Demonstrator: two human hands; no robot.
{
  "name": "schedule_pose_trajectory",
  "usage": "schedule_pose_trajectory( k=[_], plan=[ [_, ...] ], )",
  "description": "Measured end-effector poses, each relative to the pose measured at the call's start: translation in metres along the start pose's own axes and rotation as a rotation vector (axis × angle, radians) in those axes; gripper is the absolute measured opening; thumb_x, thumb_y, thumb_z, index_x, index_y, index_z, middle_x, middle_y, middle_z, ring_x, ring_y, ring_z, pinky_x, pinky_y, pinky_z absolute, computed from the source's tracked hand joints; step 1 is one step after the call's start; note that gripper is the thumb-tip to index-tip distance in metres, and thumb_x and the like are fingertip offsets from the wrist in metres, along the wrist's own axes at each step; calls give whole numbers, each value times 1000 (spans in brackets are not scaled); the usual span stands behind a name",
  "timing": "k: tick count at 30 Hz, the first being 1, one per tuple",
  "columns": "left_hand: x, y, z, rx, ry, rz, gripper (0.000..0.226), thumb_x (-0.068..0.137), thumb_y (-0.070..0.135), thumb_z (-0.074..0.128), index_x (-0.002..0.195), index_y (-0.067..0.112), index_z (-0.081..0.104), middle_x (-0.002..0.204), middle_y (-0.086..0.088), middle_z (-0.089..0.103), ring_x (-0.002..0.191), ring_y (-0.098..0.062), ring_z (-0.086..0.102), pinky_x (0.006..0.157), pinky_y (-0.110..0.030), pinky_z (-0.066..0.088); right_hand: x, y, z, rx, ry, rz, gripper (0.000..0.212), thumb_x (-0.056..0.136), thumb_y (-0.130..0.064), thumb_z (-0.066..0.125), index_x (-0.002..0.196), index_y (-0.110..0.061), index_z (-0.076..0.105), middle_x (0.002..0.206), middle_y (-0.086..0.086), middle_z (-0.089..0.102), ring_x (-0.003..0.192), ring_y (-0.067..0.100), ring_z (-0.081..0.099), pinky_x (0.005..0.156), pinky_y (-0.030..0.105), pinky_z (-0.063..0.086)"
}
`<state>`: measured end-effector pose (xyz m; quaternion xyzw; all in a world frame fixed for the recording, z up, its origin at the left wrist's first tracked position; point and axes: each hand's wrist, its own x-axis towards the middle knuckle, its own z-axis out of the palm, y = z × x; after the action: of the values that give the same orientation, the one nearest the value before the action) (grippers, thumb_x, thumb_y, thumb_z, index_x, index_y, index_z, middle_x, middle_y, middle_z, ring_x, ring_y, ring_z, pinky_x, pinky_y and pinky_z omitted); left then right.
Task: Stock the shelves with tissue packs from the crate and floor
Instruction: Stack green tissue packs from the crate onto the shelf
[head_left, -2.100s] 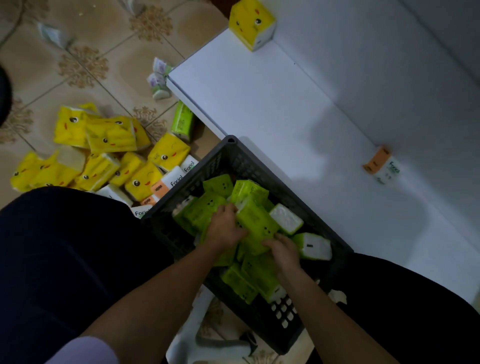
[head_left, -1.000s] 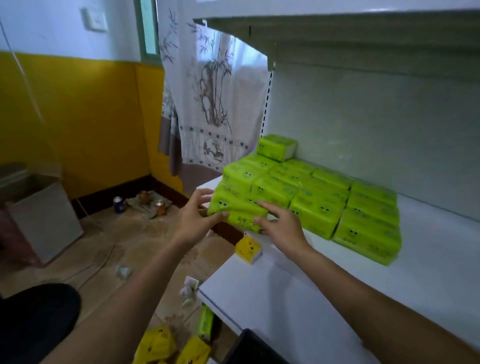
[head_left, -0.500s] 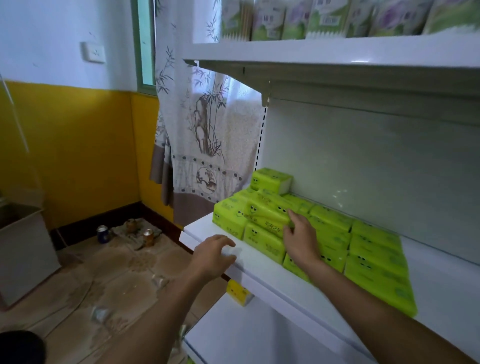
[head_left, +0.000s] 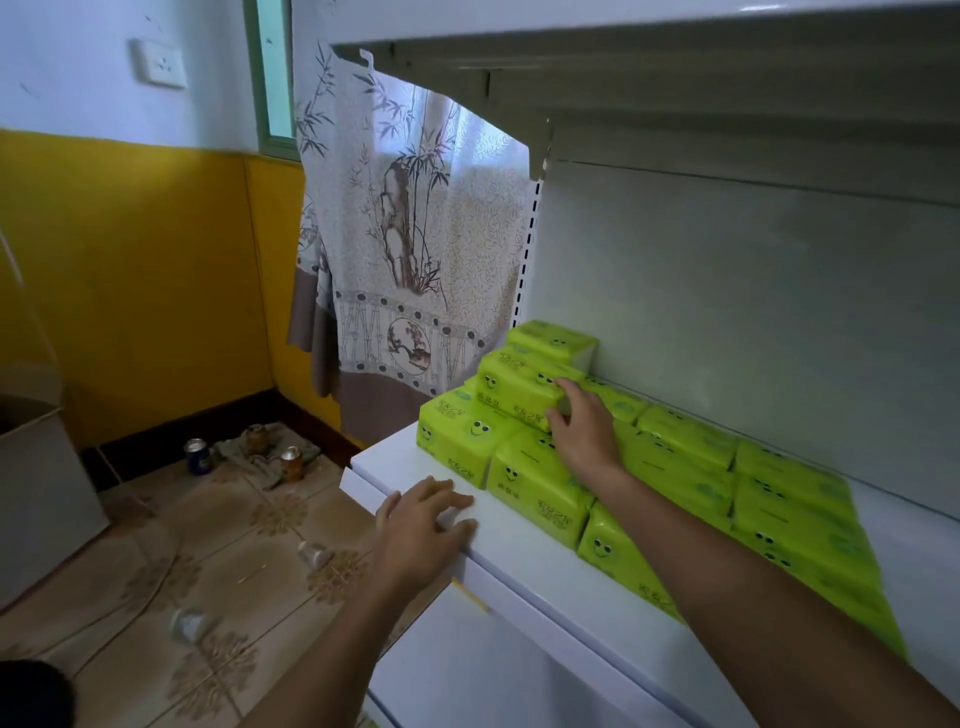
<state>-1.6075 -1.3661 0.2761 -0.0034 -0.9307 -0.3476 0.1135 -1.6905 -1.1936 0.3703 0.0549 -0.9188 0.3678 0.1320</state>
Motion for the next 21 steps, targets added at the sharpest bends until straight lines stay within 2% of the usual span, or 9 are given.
schedule_pose_trajectory(
  k=[4,6,9,13,17,19,21],
  plan=[
    [2,-1,3,-3,42,-10,26,89,41,54,114,40,60,138,16,42,135,-2,26,111,-35,9,15,0,5,-12,4,-14,47,94,-15,52,140,-16,41,135,17,42,122,30,45,100,29,35],
    [1,-1,3,-5,47,2,29,87,48,51,114,41,60,138,17,43,134,-2,26,111,-35,9,21,-2,8,1,3,-25,47,94,-14,53,140,-16,41,134,17,43,122,29,44,100,28,35],
    [-1,1,3,3,45,0,47,74,57,38,113,43,59,137,19,43,134,-1,27,110,-33,9,24,-3,14,13,9,-40,48,93,-14,54,140,-16,41,135,16,42,124,29,44,102,30,35],
    [-1,0,3,-1,38,8,48,72,58,37,113,45,59,137,21,43,134,0,27,110,-33,10,26,-3,18,-1,6,-43,49,94,-15,53,141,-18,39,138,15,39,125,30,43,103,32,36],
    [0,1,1,18,5,10,43,77,56,40,113,43,59,137,18,44,134,-3,28,110,-36,12,20,-2,16,1,-75,-48,67,92,-8,53,149,-23,21,149,12,29,135,29,32,106,33,33],
    [1,5,-1,44,-22,-12,31,89,47,47,116,38,59,137,15,43,133,-5,30,111,-38,14,10,-4,10,20,-98,-16,76,90,-3,52,150,-27,12,153,12,22,138,29,28,104,30,34],
    [-2,16,-3,75,-17,-16,28,93,35,48,119,32,58,136,11,43,130,-8,34,109,-36,18,-6,-7,-1,7,-96,-15,77,88,-2,53,150,-25,13,153,13,23,137,29,30,104,30,33]
  ],
)
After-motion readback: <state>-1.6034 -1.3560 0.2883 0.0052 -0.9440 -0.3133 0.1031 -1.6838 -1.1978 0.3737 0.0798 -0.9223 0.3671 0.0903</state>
